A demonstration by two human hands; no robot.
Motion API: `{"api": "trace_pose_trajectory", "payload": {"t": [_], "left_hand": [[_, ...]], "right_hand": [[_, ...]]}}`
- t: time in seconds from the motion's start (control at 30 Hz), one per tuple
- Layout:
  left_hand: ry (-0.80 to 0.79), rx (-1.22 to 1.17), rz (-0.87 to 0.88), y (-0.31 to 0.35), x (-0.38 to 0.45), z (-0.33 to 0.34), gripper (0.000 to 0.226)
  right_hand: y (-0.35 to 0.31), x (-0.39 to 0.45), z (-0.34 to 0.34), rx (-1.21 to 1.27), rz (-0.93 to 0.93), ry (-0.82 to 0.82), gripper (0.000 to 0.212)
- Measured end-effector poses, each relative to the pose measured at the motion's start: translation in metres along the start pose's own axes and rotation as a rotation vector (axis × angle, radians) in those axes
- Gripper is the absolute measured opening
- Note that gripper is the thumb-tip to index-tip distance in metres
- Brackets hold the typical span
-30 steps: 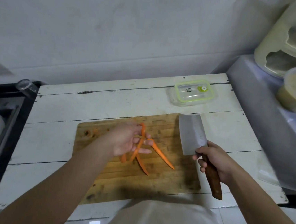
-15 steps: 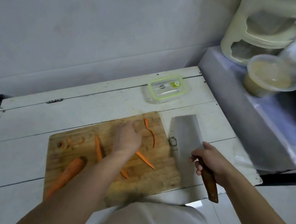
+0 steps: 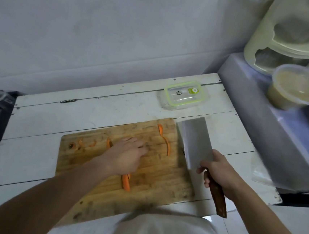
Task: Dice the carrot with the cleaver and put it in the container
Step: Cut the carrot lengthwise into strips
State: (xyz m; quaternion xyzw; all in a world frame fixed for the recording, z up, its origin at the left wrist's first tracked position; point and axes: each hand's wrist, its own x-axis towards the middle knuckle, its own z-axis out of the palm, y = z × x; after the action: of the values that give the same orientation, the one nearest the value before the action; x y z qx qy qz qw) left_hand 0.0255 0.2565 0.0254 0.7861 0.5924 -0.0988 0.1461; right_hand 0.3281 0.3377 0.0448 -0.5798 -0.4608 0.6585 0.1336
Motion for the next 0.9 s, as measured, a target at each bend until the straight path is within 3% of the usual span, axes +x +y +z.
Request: {"api": "trace_pose_trajectory", "payload": {"t": [0.07,0.17,0.3,0.4,0.73,0.83,0.9], "left_hand": [[0.012,-0.072,-0.034,0.020,0.030,0.000,0.060],[-0.039,0.011,-0.060,0.025,0.059,0.009,0.074],[-0.152,0.079,-0.028,-0.007,0.048,0.023,0.069],[-0.153,0.134,0.003,-0.019,0.038,0.024,0.066],[-0.086,-0.090,0.105,0.062,0.013,0.043,0.069],[-0.029,-0.332,0.042,0.075,-0.004,0.041,0.069],[0.121,-0.788,-0.208,0.084,-0.006,0.036,0.064]], "right_hand": [[-0.002,-0.001,0.002,-0.003,0.000,0.008,0.028],[-0.006,-0.004,0.001,-0.033,-0.010,-0.001,0.028],[-0.006,-0.004,-0.004,-0.030,-0.016,0.009,0.027],[-0.003,-0.003,-0.004,-0.027,-0.009,0.014,0.028],[-0.009,0.002,0.005,-0.321,-0.068,0.069,0.026],[-0.009,0.003,0.013,-0.498,-0.136,0.086,0.015],[-0.008,0.004,0.023,-0.625,-0.154,0.100,0.011]]}}
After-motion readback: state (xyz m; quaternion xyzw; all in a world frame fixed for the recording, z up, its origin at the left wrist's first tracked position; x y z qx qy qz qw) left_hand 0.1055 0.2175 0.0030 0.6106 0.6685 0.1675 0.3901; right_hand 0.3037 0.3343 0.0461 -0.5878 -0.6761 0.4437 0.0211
